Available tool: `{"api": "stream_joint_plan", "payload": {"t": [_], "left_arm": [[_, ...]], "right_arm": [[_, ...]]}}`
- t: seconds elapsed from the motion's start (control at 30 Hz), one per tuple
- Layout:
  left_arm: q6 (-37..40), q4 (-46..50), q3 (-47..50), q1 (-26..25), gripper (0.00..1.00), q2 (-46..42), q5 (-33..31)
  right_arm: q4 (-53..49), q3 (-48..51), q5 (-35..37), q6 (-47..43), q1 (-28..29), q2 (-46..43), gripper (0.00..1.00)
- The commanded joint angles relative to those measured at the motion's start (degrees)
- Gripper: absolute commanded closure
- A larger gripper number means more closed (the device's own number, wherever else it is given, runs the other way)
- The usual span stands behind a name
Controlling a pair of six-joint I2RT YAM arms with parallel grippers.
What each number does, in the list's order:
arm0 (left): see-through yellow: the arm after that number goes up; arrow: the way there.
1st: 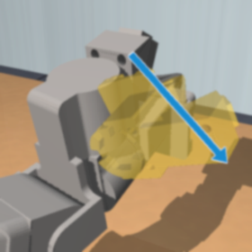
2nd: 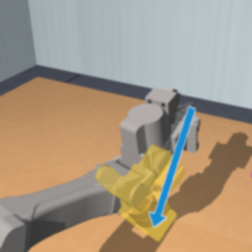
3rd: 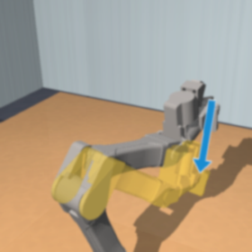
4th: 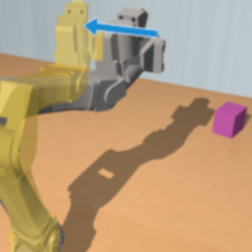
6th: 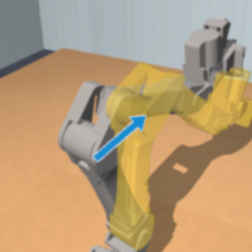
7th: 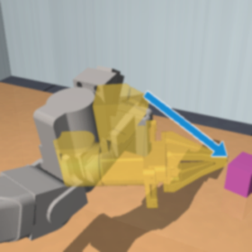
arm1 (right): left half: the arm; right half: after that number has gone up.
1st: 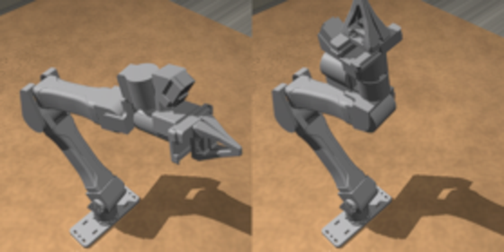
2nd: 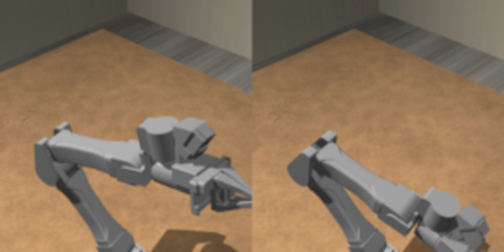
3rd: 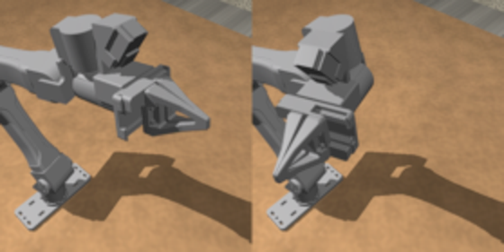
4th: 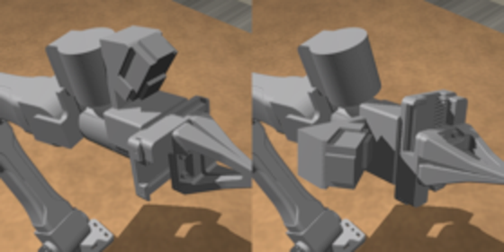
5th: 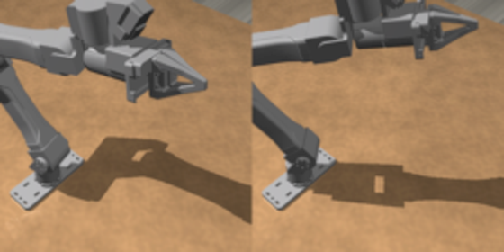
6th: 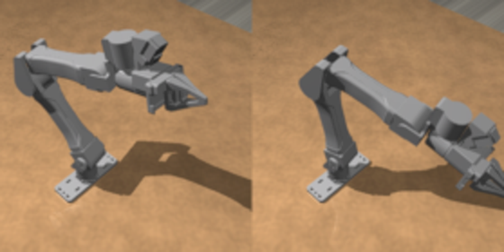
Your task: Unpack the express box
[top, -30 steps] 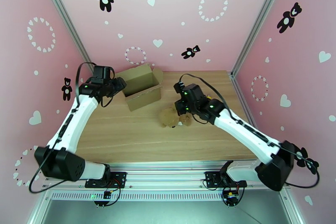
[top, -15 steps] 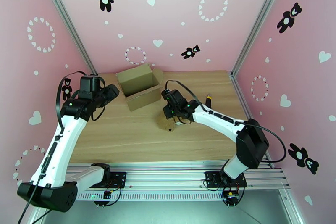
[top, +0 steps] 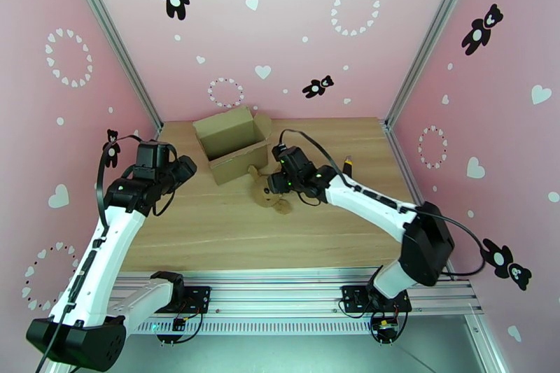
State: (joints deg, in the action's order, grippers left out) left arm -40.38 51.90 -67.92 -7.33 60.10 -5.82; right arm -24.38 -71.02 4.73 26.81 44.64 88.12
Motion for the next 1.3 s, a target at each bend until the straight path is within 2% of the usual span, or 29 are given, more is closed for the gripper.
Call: {"api": "stream_joint_plan", "payload": {"t": [0.0, 0.03, 0.1, 0.23, 0.37, 0.47, 0.5, 0.63, 0.77, 0.87, 0.93, 1.07, 1.2, 1.27], "left_arm": [[-0.09, 0.12, -0.52, -0.23, 0.41, -0.36, -2.41], [0.02, 0.13, -0.71, -0.23, 0.41, -0.05, -2.71], [0.17, 0.27, -0.98, -0.18, 0.42, 0.21, -4.63], [0.85, -1.04, 0.62, -0.16, 0.42, -0.83, -12.58], [1.25, -2.74, 1.05, -0.20, 0.39, -0.26, -17.76], [1.31, -5.91, 2.00, -0.23, 0.24, 0.86, -22.60], [1.58, -7.27, 2.61, -0.22, 0.22, 1.12, -24.02], [6.54, -14.36, 5.26, -0.20, 0.17, 3.77, -29.26], [13.57, -22.08, 8.09, -0.22, 0.15, 7.72, -34.21], [20.86, -31.65, 13.00, -0.29, 0.14, 9.30, -33.61], [24.95, -38.90, 17.34, -0.23, 0.12, 9.93, -33.05], [26.32, -48.35, 24.01, 0.30, 0.02, 12.46, -33.80], [27.48, -59.99, 30.02, 0.47, 0.02, 15.67, -34.43], [29.23, -67.37, 33.06, 0.67, 0.02, 17.20, -32.79]], "right_arm": [[-3.10, -1.46, 4.22, -1.64, -0.43, -5.72, 0.38], [-3.64, -1.15, 5.03, -1.84, -0.85, -6.92, 0.34], [-4.35, 0.27, 6.19, -2.90, -2.54, -10.01, 0.21], [-4.88, 3.71, 7.98, -3.97, -8.05, -15.67, 0.12], [-2.01, 9.25, 10.73, -7.25, -14.56, -20.71, 0.10], [4.26, 15.47, 12.84, -9.05, -20.30, -23.73, 0.09], [6.56, 17.43, 12.93, -8.97, -22.10, -24.50, 0.09], [15.41, 24.55, 14.54, -9.64, -29.16, -25.74, 0.09], [19.92, 28.53, 11.85, -9.79, -35.09, -24.32, 0.08], [23.89, 31.38, 14.38, -11.77, -35.99, -23.61, 0.08], [30.81, 35.22, 16.73, -14.01, -36.02, -23.40, 0.07], [38.50, 39.28, 18.60, -17.63, -36.15, -21.59, 0.01], [44.04, 41.07, 19.61, -21.23, -36.16, -17.18, 0.01], [47.29, 42.05, 19.95, -22.49, -36.21, -15.21, 0.01]]}}
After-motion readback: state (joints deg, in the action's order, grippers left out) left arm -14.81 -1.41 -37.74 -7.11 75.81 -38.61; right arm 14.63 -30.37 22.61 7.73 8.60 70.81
